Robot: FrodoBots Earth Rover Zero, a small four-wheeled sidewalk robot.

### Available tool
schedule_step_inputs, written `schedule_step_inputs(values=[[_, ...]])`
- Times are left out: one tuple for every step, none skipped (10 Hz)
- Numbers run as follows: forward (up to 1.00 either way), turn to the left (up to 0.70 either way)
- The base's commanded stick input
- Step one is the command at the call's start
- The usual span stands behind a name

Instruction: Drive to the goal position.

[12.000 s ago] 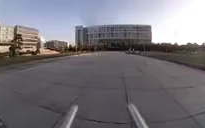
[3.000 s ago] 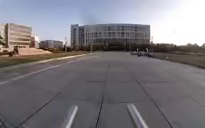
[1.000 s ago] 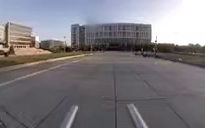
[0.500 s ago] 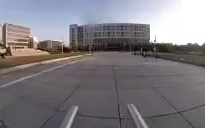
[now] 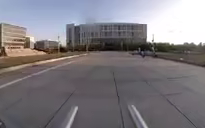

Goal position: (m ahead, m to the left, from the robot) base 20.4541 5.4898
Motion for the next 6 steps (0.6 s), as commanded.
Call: schedule_step_inputs(values=[[0.7,0.0],[0.7,0.0],[0.7,0.0],[0.7,0.0],[0.7,0.0],[0.7,0.0]])
